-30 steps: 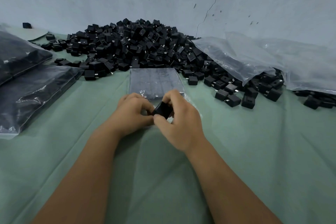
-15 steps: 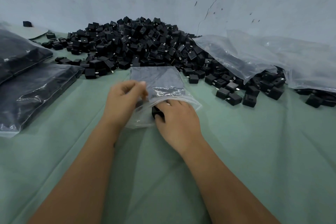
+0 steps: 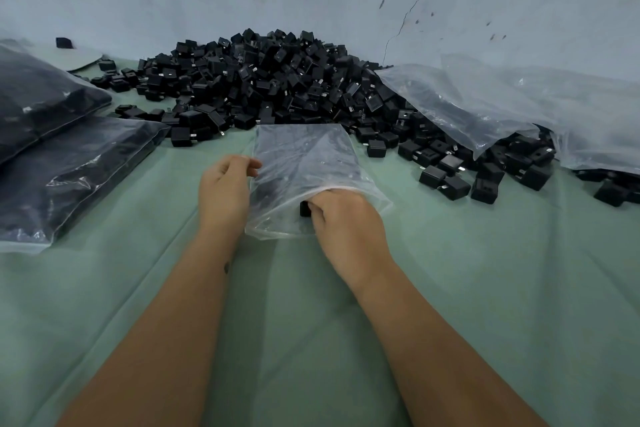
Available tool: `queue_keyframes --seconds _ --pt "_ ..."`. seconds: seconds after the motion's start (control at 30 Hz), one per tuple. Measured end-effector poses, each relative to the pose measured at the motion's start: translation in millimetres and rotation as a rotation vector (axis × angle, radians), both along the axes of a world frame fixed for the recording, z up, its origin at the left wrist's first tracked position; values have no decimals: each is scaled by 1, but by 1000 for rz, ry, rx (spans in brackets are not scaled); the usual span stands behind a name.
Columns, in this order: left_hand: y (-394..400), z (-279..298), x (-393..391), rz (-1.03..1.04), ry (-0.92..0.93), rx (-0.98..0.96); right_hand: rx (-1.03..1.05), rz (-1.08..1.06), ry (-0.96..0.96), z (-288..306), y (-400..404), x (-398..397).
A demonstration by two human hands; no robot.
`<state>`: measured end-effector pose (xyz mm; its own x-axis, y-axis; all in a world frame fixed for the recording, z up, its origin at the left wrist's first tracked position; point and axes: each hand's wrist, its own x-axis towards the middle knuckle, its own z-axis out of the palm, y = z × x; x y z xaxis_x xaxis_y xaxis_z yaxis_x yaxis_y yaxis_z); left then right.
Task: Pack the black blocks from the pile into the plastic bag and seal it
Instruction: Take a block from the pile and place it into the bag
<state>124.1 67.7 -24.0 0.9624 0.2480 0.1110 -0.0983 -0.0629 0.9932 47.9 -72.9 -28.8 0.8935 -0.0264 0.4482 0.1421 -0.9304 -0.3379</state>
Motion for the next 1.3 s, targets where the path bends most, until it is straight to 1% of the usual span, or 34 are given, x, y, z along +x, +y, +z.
queue_keyframes --seconds 0.1,0.23,0.3,0.5,0.67,0.83,1.0,1.3 --pt "0 -4 2 -5 13 52 92 -14 63 1 2 0" --pt "5 -8 4 59 33 147 167 -76 28 6 5 -6" --pt "7 -9 5 78 46 199 199 -70 63 8 6 -7" --pt "6 -10 7 27 71 340 143 59 217 4 9 -3" --pt "5 -12 8 30 75 404 135 96 98 2 10 -2" --pt "4 -12 8 41 78 369 93 124 136 0 12 1" --pt "5 -12 10 -27 89 454 31 95 98 -2 11 4" --pt "5 -9 8 -23 118 403 12 44 184 -2 12 8"
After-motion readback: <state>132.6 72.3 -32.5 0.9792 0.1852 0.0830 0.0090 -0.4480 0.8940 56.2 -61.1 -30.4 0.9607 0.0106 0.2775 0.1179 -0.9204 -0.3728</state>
